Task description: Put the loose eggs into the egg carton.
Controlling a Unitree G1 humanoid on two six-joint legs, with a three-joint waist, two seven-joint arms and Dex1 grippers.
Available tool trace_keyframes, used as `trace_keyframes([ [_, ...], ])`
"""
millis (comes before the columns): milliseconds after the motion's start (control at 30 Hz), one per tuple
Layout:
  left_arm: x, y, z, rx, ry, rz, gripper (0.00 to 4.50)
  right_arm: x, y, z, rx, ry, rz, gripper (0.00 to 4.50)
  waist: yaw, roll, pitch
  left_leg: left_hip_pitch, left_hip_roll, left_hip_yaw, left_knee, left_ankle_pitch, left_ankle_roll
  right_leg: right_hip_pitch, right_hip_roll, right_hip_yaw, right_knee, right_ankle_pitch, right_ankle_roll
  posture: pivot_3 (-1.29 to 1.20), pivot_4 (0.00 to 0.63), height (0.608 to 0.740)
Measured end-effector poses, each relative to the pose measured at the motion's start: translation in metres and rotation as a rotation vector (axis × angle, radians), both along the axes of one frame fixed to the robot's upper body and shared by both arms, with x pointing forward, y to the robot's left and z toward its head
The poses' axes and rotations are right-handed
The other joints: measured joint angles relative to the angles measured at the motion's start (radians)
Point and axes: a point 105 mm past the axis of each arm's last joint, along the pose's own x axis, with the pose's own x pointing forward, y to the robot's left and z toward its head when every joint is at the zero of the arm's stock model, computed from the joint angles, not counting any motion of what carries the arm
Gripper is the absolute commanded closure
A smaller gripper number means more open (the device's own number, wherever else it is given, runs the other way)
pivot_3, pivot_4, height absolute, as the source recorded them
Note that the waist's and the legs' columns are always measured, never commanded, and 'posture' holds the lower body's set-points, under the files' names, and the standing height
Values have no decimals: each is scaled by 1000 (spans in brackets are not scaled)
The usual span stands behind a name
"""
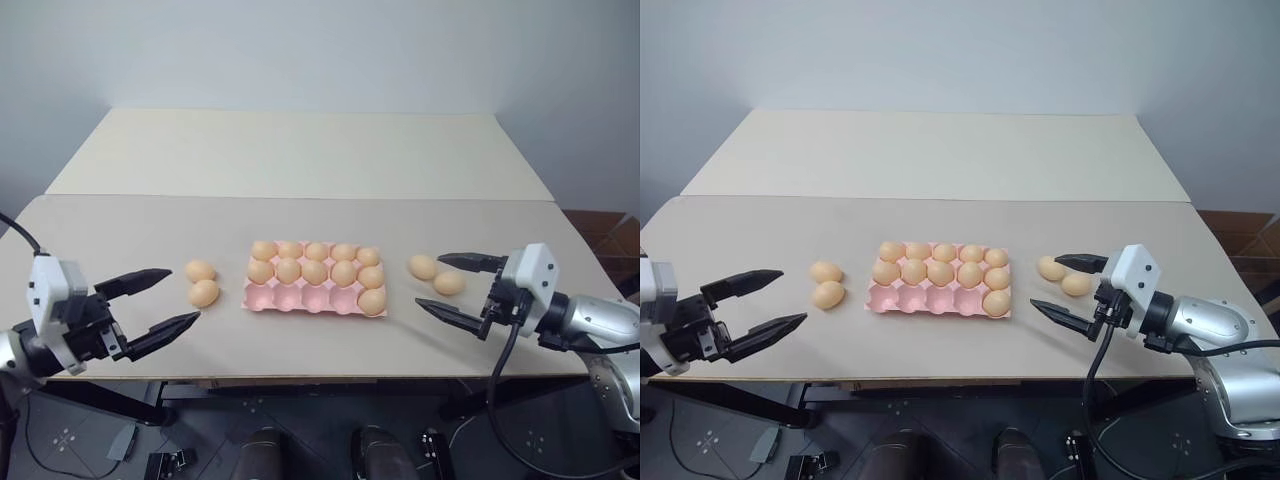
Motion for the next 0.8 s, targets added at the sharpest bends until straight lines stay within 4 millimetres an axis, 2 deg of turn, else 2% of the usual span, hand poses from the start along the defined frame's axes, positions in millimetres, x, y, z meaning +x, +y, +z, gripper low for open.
trace_keyframes([
  [233,1,1,8,-31,-26,14,47,3,0,2,1,-7,0,0,0,0,0,0,0,0,0,0,0,0,0,0,0,0,0,0,150,740],
  [467,0,2,7,-29,-12,9,47,4,-1,1,-4,-3,3,0,0,0,0,0,0,0,0,0,0,0,0,0,0,0,0,0,150,740],
  [800,-3,-1,2,-19,5,0,47,9,-16,3,-50,3,-43,0,0,0,0,0,0,0,0,0,0,0,0,0,0,0,0,0,150,740],
])
